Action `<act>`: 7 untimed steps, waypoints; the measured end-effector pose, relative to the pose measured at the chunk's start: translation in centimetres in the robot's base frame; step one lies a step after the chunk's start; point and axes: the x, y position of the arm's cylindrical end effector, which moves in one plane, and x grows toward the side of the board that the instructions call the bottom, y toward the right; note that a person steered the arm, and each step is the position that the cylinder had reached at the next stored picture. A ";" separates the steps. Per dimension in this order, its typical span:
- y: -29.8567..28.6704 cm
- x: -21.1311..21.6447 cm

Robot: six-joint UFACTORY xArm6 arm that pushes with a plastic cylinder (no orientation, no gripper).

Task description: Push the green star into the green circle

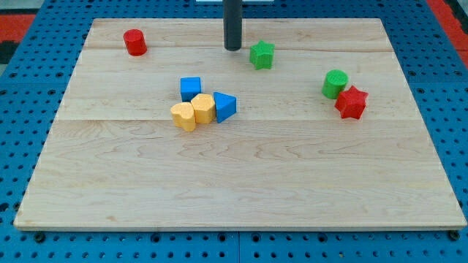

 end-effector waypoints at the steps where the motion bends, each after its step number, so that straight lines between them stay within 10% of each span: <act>1: 5.2 0.1; 4: 13.9 2.3; 7: 7.0 3.1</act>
